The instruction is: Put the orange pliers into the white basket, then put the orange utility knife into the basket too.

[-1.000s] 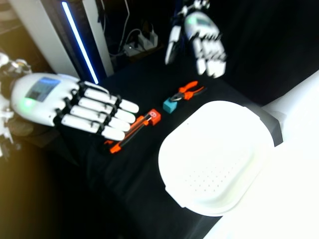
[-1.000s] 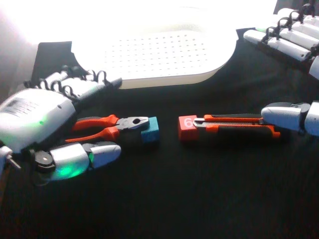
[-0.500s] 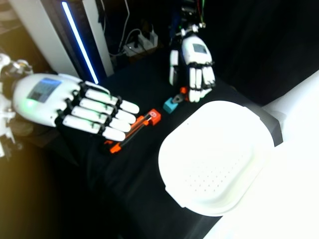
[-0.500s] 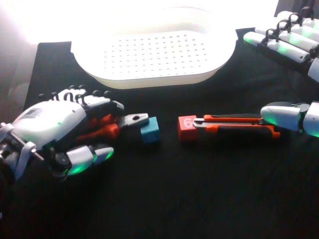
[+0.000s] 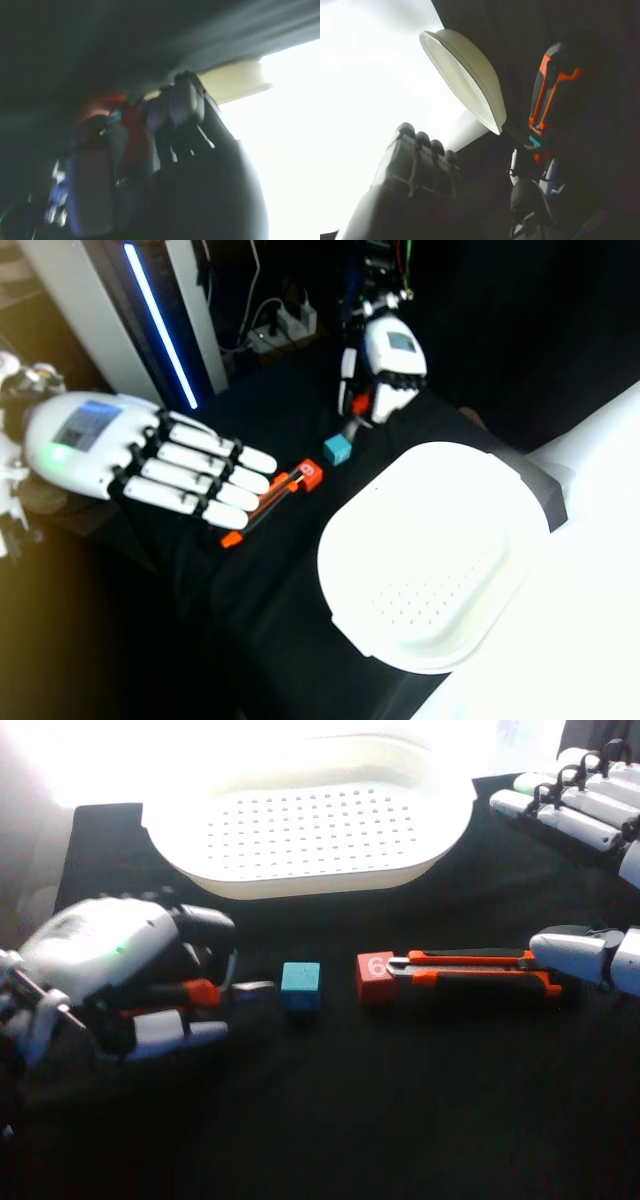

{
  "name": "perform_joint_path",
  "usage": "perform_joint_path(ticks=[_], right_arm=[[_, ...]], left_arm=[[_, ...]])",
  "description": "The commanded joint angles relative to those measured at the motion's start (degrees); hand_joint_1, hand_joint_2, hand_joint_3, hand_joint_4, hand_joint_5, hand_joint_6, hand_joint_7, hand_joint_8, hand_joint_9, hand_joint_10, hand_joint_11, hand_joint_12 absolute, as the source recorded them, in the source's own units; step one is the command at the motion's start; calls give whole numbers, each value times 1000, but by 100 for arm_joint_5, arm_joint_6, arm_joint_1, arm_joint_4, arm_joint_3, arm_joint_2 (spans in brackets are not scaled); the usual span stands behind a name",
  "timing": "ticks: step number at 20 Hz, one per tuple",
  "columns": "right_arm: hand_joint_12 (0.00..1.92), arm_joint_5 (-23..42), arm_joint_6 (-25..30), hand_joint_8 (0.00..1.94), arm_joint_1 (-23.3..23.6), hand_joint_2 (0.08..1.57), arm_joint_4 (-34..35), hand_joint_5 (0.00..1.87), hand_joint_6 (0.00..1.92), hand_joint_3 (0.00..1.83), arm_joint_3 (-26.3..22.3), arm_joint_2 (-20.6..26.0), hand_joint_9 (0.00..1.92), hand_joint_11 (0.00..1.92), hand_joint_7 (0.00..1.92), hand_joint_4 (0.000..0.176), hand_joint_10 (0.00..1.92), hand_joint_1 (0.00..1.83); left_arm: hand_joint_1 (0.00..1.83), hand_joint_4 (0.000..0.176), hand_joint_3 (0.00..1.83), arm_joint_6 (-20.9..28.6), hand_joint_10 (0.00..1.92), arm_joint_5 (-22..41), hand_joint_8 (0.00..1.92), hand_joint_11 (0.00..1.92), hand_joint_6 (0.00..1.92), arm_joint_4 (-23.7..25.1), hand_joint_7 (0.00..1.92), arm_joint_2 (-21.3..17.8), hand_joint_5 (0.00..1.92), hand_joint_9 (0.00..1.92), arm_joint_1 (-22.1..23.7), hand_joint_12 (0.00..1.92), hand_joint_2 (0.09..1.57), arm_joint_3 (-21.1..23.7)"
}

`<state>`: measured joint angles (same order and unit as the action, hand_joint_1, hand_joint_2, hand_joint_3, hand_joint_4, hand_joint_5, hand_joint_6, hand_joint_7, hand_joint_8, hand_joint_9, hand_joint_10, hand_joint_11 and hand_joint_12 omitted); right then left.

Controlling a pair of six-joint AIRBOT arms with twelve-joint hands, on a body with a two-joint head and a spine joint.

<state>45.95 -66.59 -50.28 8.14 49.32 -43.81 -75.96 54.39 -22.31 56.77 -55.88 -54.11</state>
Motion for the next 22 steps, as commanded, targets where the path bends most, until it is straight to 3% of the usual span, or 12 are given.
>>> perform_joint_path(ticks=[1, 4, 9, 11, 12, 13, 15, 17, 18, 19, 22], right_arm=[[0, 695, -15, 0, 38, 1304, 1, 0, 0, 7, 4, -1, 0, 0, 0, 33, 0, 224], [0, 695, -15, 0, 24, 1305, 19, 0, 0, 3, 2, -1, 0, 0, 0, 20, 0, 226], [0, 695, -15, 0, 21, 1315, 53, 0, 0, 4, -7, 0, 0, 0, 0, 34, 0, 171], [0, 695, -15, 0, 21, 1311, 56, 0, 0, 1, -7, -2, 0, 0, 0, 26, 0, 195], [0, 695, -15, 0, 14, 1303, 55, 0, 0, 0, -6, -16, 0, 0, 0, 36, 0, 191], [0, 695, -15, 0, 12, 1303, 55, 0, 0, 0, -5, -17, 0, 0, 0, 36, 0, 191], [0, 695, -15, 0, -17, 1304, 51, 0, 0, 0, -2, -33, 0, 0, 0, 46, 0, 142], [0, 695, -15, 0, -25, 1306, 39, 0, 0, 2, 3, -51, 0, 0, 0, 14, 0, 119], [0, 695, -15, 0, -25, 1313, 25, 0, 0, 4, 7, -62, 0, 0, 0, 5, 0, 110], [0, 694, -15, 0, -25, 1309, 8, 0, 0, 1, 9, -66, 0, 0, 0, 17, 0, 129], [0, 692, -14, 0, -25, 1308, -27, 0, 0, 0, 10, -80, 0, 0, 0, 20, 0, 134]], left_arm=[[1471, 123, 0, 28, 1921, 1044, 1921, 1566, 1921, 173, 1388, -102, 1125, 1560, 95, 1921, 1261, 41], [1541, 130, 0, 28, 1921, 1509, 1921, 1612, 1921, 422, 1429, -347, 1192, 1569, 93, 1921, 1210, 241], [1496, 148, 0, 29, 1921, 2110, 1921, 1685, 1921, 885, 1452, -678, 1213, 1626, 116, 1921, 1234, 489], [1508, 153, 0, 25, 1921, 1997, 1921, 1692, 1921, 939, 1472, -696, 1134, 1653, 376, 1921, 1225, 393], [1500, 154, 0, 2, 1921, 1225, 1921, 1683, 1921, 932, 1504, -495, 1189, 1662, 1116, 1921, 1210, -4], [1500, 154, 0, 2, 1921, 1167, 1921, 1683, 1921, 930, 1504, -472, 1189, 1662, 1167, 1921, 1210, -22], [1530, 157, 0, 0, 1921, 409, 1921, 1691, 1921, 852, 1474, -144, 1173, 1633, 1774, 1921, 1195, -482], [1482, 161, 0, -148, 1921, -333, 1921, 1641, 1921, 728, 1403, 218, 1115, 1567, 2327, 1921, 1186, -929], [1455, 160, 0, -458, 1921, -725, 1921, 1625, 1921, 592, 1379, 378, 1089, 1550, 2601, 1921, 1185, -1092], [1429, 158, 0, -771, 1921, -1138, 1921, 1630, 1921, 490, 1359, 555, 1086, 1540, 2887, 1921, 1193, -1260], [1355, 155, 21, -883, 1921, -2045, 1921, 1579, 1921, 135, 1320, 1182, 1102, 1479, 3255, 1921, 1261, -2030]])
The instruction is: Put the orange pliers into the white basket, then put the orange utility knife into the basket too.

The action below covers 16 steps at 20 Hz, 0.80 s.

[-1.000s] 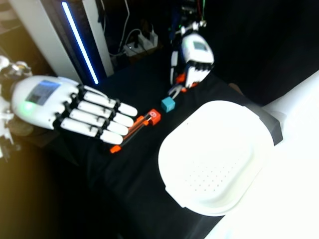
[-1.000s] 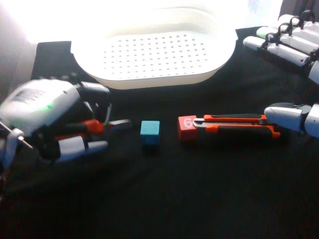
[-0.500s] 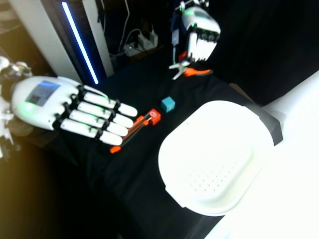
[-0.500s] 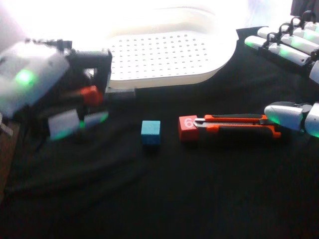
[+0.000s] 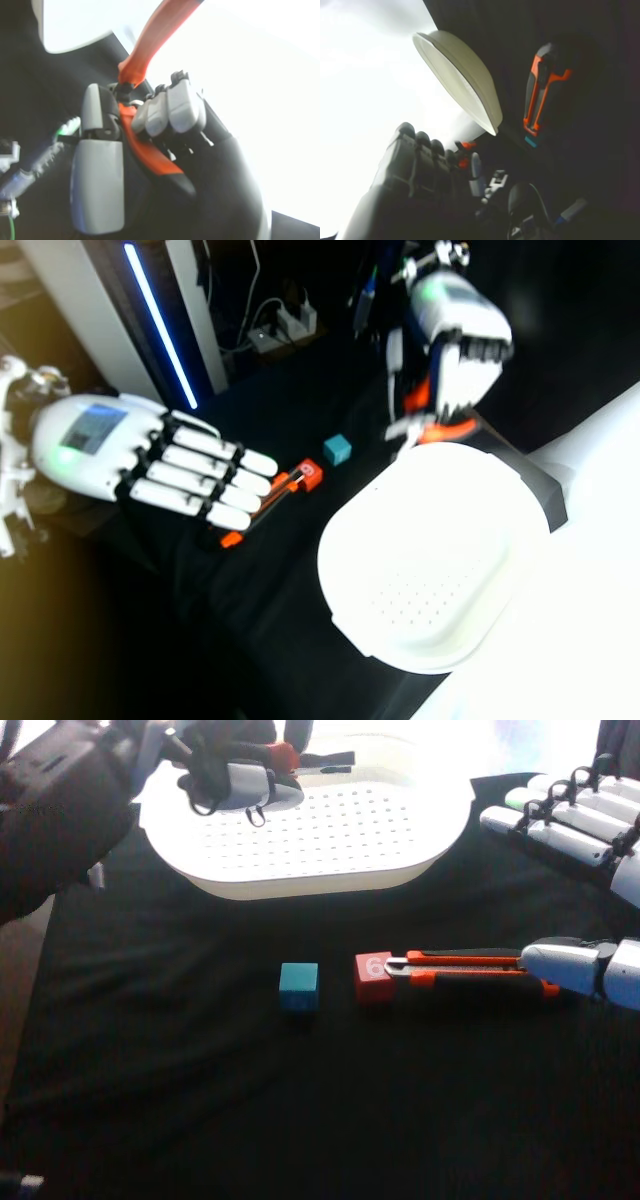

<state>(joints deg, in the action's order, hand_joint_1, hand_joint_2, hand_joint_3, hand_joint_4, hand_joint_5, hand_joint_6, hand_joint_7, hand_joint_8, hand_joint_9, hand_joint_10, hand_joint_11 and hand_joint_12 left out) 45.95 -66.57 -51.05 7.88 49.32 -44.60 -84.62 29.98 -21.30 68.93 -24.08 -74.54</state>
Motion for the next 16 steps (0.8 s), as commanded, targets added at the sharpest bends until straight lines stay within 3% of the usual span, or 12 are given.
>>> perform_joint_path(ticks=[1, 2, 6, 8, 9, 10, 11, 12, 13, 14, 15, 16], right_arm=[[0, 692, -16, 0, 51, 1312, -5, 0, 0, 2, 11, -3, 0, 0, 0, 23, 0, 135], [0, 691, -16, 0, 51, 1314, -16, 0, 0, 2, 13, -13, 0, 0, 0, 15, 0, 176], [0, 687, -14, 0, 51, 1314, -39, 0, 0, 1, 35, -58, 0, 0, 0, 11, 0, 198], [0, 687, -11, 0, 51, 1321, -54, 0, 0, 3, 40, -70, 0, 0, 0, 17, 0, 212], [0, 687, 1, 0, 49, 1318, -63, 0, 0, 0, 39, -70, 0, 0, 0, 26, 0, 243], [0, 687, 17, 0, 49, 1320, -65, 0, 0, 1, 39, -70, 0, 0, 0, 13, 0, 251], [0, 687, 27, 0, 49, 1322, -65, 0, 0, 2, 41, -70, 0, 0, 0, 19, 0, 253], [0, 687, 29, 0, 49, 1320, -65, 0, 0, 1, 40, -72, 0, 0, 0, 30, 0, 251], [0, 687, 29, 0, 49, 1316, -65, 0, 0, 0, 40, -75, 0, 0, 0, 35, 0, 269], [0, 687, 30, 0, 42, 1310, -65, 0, 0, 0, 38, -78, 0, 0, 0, 39, 0, 306], [0, 687, 44, 0, 38, 1303, -65, 0, 0, 0, 38, -82, 0, 0, 0, 41, 0, 336], [0, 687, 53, 0, 38, 1300, -66, 0, 0, 0, 38, -90, 0, 0, 0, 38, 0, 350]], left_arm=[[1367, 150, 11, -18, 1921, 209, 1921, 1583, 1921, -60, 1303, 112, 1082, 1479, 107, 1921, 1241, -163], [1354, 0, 3, -143, 1921, -58, 1921, 1436, 1921, -366, 1145, 342, 945, 1313, 139, 1921, 1254, -438], [1330, 0, 5, -420, 1921, -741, 1921, 1358, 1921, -1094, 1099, 887, 907, 1231, 66, 1921, 1274, -1148], [1219, 0, 0, -764, 1921, -925, 1921, 1107, 1921, -1532, 820, 1041, 671, 968, 6, 1921, 1267, -1343], [1059, 0, 53, -772, 1921, -981, 1783, 796, 1813, -1641, 610, 1077, 491, 692, -35, 1921, 1353, -1396], [855, 67, 18, -772, 1595, -1012, 1365, 288, 1706, -1728, 337, 1090, 508, 310, -76, 1911, 1366, -1424], [801, 28, 0, -772, 1219, -1027, 907, 57, 1103, -1762, 299, 1092, 244, 191, -104, 1712, 1274, -1433], [639, 86, 0, -772, 601, -1055, 347, 11, 527, -1804, 164, 1097, 138, 44, -130, 864, 1234, -1455], [549, 102, 0, -772, 232, -1054, 100, 1, 218, -1813, 90, 1096, 121, 8, -136, 258, 1229, -1453], [401, 123, 0, -772, 46, -1041, 19, 0, 69, -1814, 17, 1092, 48, 1, -148, 51, 1233, -1443], [328, 135, 0, -773, 8, -989, 3, 0, 28, -1811, 3, 1053, 14, 0, -167, 9, 1229, -1388], [271, 168, 0, -774, 1, -901, 0, 0, 5, -1782, 0, 970, 2, 0, -201, 1, 1214, -1267]])
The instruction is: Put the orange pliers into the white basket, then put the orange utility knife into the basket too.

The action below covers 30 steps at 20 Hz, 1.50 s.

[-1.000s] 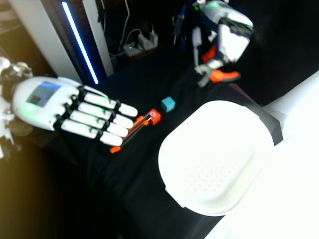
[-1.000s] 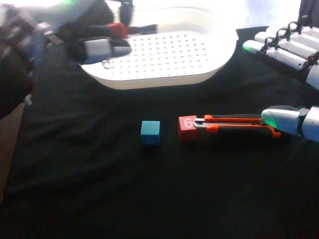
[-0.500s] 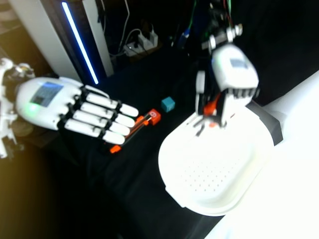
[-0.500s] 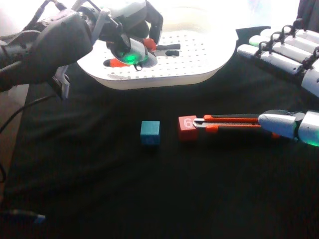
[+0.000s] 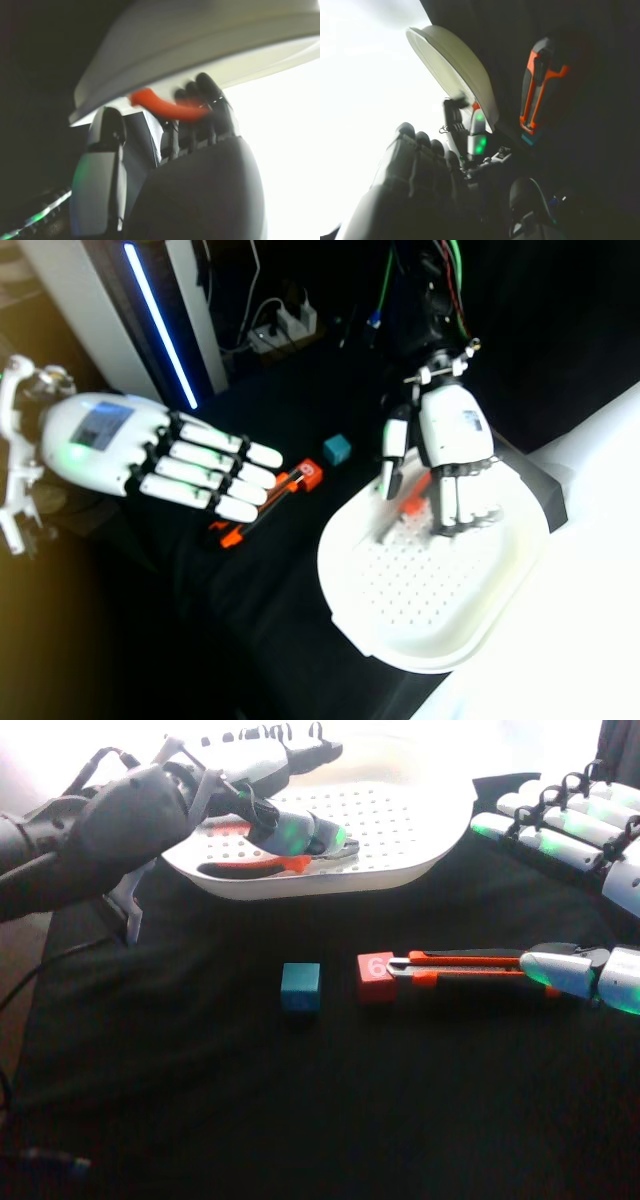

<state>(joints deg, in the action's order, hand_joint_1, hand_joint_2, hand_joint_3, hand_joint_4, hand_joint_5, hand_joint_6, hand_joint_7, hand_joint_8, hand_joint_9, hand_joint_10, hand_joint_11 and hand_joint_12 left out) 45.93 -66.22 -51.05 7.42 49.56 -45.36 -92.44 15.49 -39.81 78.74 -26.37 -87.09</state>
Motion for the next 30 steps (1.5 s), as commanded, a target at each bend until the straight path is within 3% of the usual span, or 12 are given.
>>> perform_joint_path(ticks=[1, 5, 6, 11, 16, 20, 21, 22, 23, 26, 27, 30], right_arm=[[0, 689, 33, 0, 38, 1300, -24, 0, 0, 0, 13, -20, 0, 0, 0, 38, 0, 350], [0, 547, 66, 0, 38, 1292, -44, 0, 0, 0, 47, -88, 0, 0, 0, 3, 0, 288], [0, 449, 66, 0, 38, 1290, -42, 0, 0, 0, 90, -130, 0, 0, 0, 26, 0, 315], [0, -92, 184, 0, 40, 1289, -30, 0, 0, 0, 454, -605, 0, 0, 0, 11, 0, 349], [22, -466, 194, 0, 65, 1273, 160, 0, 0, 0, 837, -1124, 0, 33, 0, 0, 0, 570], [1014, -743, 194, 49, 112, 1307, 296, 192, 31, 2, 1122, -1401, 238, 0, 309, 0, 105, 616], [1333, -784, 194, 411, 141, 1322, 333, 349, 57, 0, 1188, -1463, 148, 0, 399, 0, 784, 659], [1803, -814, 193, 1430, 174, 1364, 347, 402, 1296, 0, 1244, -1516, 301, 164, 613, 0, 1514, 1003], [1897, -833, 192, 1679, 212, 1391, 351, 420, 1643, 3, 1291, -1564, 393, 316, 603, 0, 1833, 1024], [1921, -734, 187, 1939, 272, 1288, 350, 837, 1914, 0, 1304, -1574, 1086, 1129, 1024, 4, 1920, 1213], [1921, -602, 187, 1941, 289, 1259, 348, 1000, 1920, 0, 1251, -1526, 1241, 1286, 1192, 42, 1921, 1319], [1921, 53, 187, 1941, 314, 1249, 302, 1019, 1921, 0, 964, -1190, 1347, 1388, 1258, 65, 1921, 1393]], left_arm=[[271, 168, 0, 9, 1, 650, 0, 0, 5, 150, 0, -98, 2, 0, 9, 1, 1214, 114], [75, 152, 17, 783, 0, 1835, 0, 0, 0, 1109, 0, -1033, 0, 0, -330, 0, 1274, 1173], [84, 146, 10, 1224, 0, 2358, 0, 0, 0, 1410, 0, -1365, 0, 0, -551, 0, 1266, 1479], [427, 66, 15, 1346, 0, 4846, 3, 0, 22, 1700, 30, -2674, 123, 0, -1952, 0, 1419, 3040], [437, 85, 0, 2045, 0, 6806, 0, 6, 12, 1468, 35, -2897, 162, 0, -3271, 16, 1413, 3617], [411, 52, 0, 2045, 7, 7154, 4, 0, 2, 1332, 79, -2894, 191, 28, -3529, 297, 1412, 3742], [428, 51, 0, 2047, 10, 7204, 3, 0, 3, 1314, 91, -2894, 199, 45, -3566, 389, 1408, 3761], [454, 45, 0, 2056, 13, 7259, 2, 0, 2, 1298, 94, -2891, 200, 61, -3602, 496, 1412, 3778], [451, 47, 1, 2074, 14, 7316, 1, 0, 2, 1281, 97, -2890, 202, 72, -3646, 570, 1418, 3792], [474, 46, 1, 2132, 21, 7421, 3, 0, 2, 1269, 123, -2890, 210, 119, -3727, 709, 1421, 3806], [460, 51, 2, 2132, 21, 7423, 2, 0, 0, 1263, 125, -2888, 200, 122, -3736, 708, 1425, 3806], [493, 45, 0, 2132, 13, 7428, 1, 0, 2, 1262, 132, -2889, 195, 110, -3741, 671, 1422, 3810]])
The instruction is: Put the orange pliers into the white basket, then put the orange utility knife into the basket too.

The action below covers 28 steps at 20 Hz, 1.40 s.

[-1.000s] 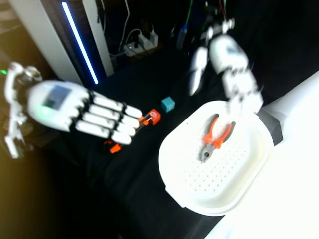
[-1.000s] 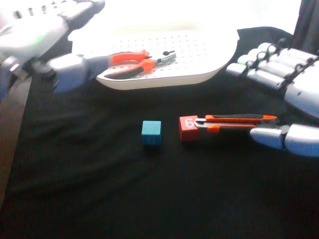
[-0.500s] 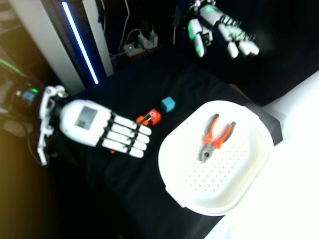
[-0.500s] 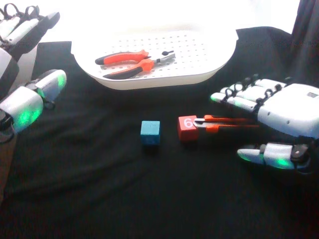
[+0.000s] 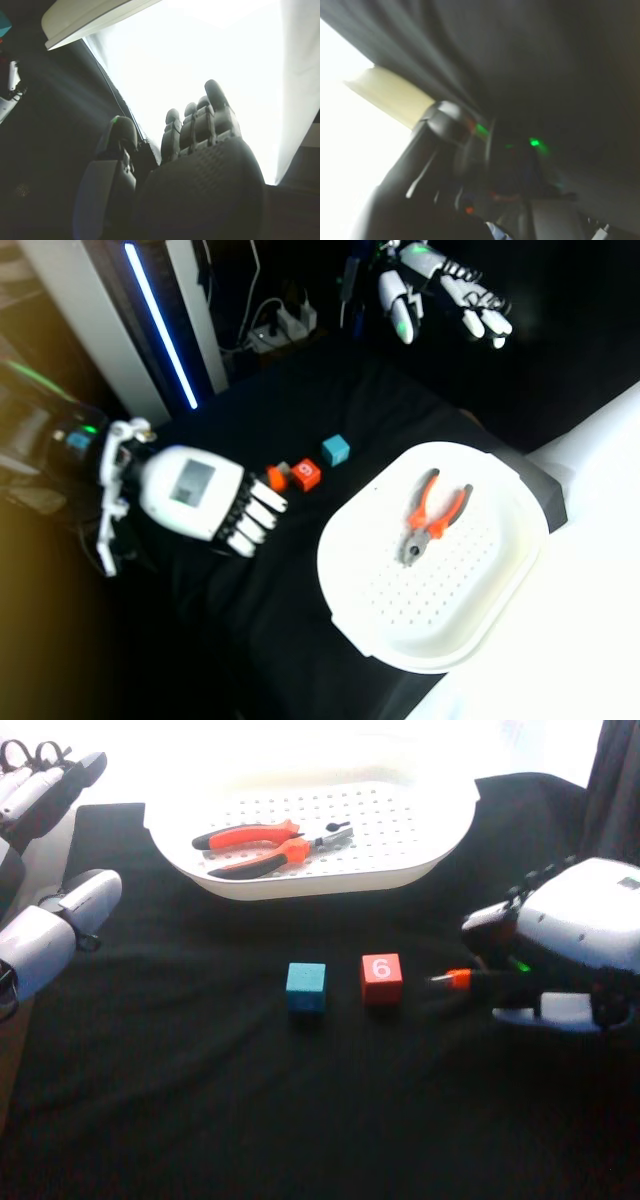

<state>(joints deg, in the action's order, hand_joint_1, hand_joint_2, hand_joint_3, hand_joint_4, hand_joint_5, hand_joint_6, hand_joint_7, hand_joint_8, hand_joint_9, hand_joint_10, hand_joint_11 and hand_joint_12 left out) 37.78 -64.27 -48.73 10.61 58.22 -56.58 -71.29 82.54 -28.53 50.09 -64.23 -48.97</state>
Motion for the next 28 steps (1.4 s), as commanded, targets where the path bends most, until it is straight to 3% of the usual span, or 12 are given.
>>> perform_joint_path(ticks=[1, 3, 4, 7, 13, 19, 20, 21, 22, 23, 24, 28], right_arm=[[1921, 1211, -8, 1941, 129, 1279, -136, 977, 1921, 0, -82, 144, 1340, 1403, 1235, 66, 1921, 1352], [1921, 1516, -7, 1941, 290, 1342, -363, 949, 1921, 6, -295, 276, 1384, 1409, 1225, 156, 1921, 1263], [1921, 1583, -7, 1941, 443, 1350, -492, 918, 1921, 7, -360, 352, 1406, 1431, 1236, 163, 1921, 1224], [1921, 1451, -8, 1941, 967, 1304, -663, 889, 1921, 0, -217, 368, 1360, 1396, 1206, 86, 1921, 1328], [1921, -359, -23, 1941, 2472, 1249, -736, 1005, 1921, 0, 1290, -879, 1381, 1506, 1246, 87, 1921, 1304], [1921, -1726, -44, 1941, 2701, 1225, -670, 894, 1921, 0, 2628, -2151, 1252, 1350, 1118, 73, 1921, 1270], [1921, -1864, -44, 1941, 2702, 1250, -670, 702, 1921, 3, 2757, -2257, 919, 1034, 830, 65, 1921, 1136], [1921, -1946, -44, 1941, 2702, 1313, -668, 611, 1686, 21, 2821, -2301, 634, 729, 579, 17, 1921, 948], [1696, -2013, -44, 1183, 2701, 1204, -595, 280, 1067, 0, 2891, -2317, 246, 145, 308, 25, 1384, 879], [1204, -2065, -44, 499, 2701, 1146, -493, 214, 545, 0, 2968, -2322, 140, 28, 279, 29, 761, 814], [401, -2075, -44, 128, 2701, 1121, -472, 65, 151, 0, 2984, -2322, 27, 5, 95, 75, 223, 696], [0, -2093, -44, 0, 2700, 1089, -447, 0, 0, 0, 2945, -2319, 0, 0, 0, 98, 0, 448]], left_arm=[[482, 48, 0, 17, 13, 723, 2, 0, 3, 133, 137, -23, 199, 112, 39, 675, 1418, -2], [456, 45, 2, 17, 13, 729, 5, 0, 1, 133, 130, -26, 191, 86, 35, 497, 1427, 1], [469, 49, 1, 17, 9, 742, 2, 0, 2, 133, 121, -28, 195, 74, 23, 402, 1427, 10], [437, 66, 1, 46, 4, 771, 1, 0, 0, 156, 104, -29, 194, 68, -26, 436, 1428, 30], [451, 64, 0, 106, 3, 658, 0, 0, 0, 324, 82, 39, 175, 38, -30, 174, 1411, 10], [360, 35, 1, 181, 0, 539, 0, 10, 1, 514, 39, 119, 158, 0, 55, 8, 1423, -83], [377, 27, 0, 181, 0, 537, 0, 16, 1, 528, 37, 121, 157, 0, 69, 15, 1423, -87], [375, 26, 1, 182, 0, 538, 0, 28, 0, 541, 30, 129, 148, 0, 73, 25, 1426, -91], [411, 23, 0, 187, 0, 537, 2, 18, 2, 557, 35, 133, 154, 0, 76, 29, 1420, -95], [437, 22, 0, 198, 0, 529, 0, 3, 0, 563, 29, 135, 146, 0, 79, 19, 1421, -100], [445, 14, 1, 209, 0, 530, 1, 0, 0, 563, 31, 140, 138, 0, 79, 17, 1425, -104], [461, 14, 0, 230, 0, 551, 0, 6, 0, 557, 28, 163, 126, 0, 79, 13, 1417, -109]])
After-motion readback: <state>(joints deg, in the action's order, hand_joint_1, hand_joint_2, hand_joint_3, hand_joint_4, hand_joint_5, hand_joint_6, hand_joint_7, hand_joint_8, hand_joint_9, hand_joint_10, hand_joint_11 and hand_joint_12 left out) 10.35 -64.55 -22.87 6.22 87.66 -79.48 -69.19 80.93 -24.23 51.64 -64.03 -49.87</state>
